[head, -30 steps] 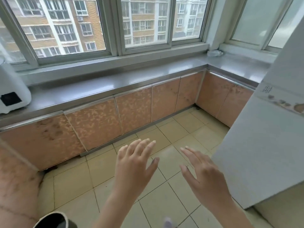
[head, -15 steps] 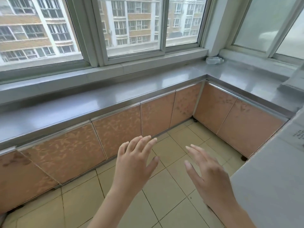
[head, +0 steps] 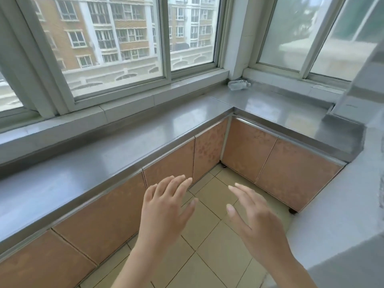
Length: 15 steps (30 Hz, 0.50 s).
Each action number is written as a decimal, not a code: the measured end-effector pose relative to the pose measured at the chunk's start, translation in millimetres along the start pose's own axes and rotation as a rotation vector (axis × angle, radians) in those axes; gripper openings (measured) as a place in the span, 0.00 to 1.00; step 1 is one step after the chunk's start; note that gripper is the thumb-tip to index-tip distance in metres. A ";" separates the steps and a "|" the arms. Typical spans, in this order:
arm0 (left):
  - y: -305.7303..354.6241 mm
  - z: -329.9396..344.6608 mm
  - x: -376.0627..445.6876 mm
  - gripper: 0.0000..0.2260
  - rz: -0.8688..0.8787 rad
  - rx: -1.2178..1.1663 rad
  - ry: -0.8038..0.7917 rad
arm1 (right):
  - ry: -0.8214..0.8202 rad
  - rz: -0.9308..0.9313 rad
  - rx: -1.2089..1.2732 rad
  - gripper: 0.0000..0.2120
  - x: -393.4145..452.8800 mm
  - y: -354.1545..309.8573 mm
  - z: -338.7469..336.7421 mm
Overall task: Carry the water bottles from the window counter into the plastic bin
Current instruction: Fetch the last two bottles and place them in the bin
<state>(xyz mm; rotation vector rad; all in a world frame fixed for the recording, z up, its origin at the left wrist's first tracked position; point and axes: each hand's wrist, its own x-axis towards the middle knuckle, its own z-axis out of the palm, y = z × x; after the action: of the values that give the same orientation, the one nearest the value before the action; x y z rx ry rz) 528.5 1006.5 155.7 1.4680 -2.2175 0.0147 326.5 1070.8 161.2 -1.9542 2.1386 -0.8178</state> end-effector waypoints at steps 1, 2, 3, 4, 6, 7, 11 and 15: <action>-6.1 5.3 20.8 0.23 0.015 -0.003 -0.005 | 0.012 0.016 0.000 0.20 17.8 0.9 3.2; -11.7 10.6 40.9 0.23 0.030 -0.006 -0.012 | 0.025 0.028 0.002 0.19 34.8 2.1 6.5; -16.2 16.3 59.8 0.22 0.044 -0.011 -0.021 | 0.039 0.038 0.004 0.19 51.0 4.1 9.7; -19.9 22.5 77.9 0.22 0.060 -0.017 -0.029 | 0.054 0.050 0.006 0.19 66.5 6.6 12.9; -25.3 35.0 109.4 0.22 0.098 -0.023 -0.032 | 0.069 0.078 0.012 0.20 93.3 12.2 18.8; -27.1 41.1 122.8 0.23 0.115 -0.027 -0.032 | 0.073 0.091 0.015 0.20 104.8 15.7 21.5; -32.2 68.1 178.8 0.24 0.146 -0.043 -0.032 | 0.076 0.125 -0.001 0.20 153.7 34.5 30.6; -27.2 102.9 237.6 0.23 0.158 -0.064 -0.032 | 0.087 0.151 -0.024 0.20 208.7 63.2 36.2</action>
<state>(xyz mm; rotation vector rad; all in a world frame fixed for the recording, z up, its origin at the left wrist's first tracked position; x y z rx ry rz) 439.0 762.1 151.1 1.2653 -2.3320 -0.0286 255.1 861.7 154.8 -1.7718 2.3225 -0.8685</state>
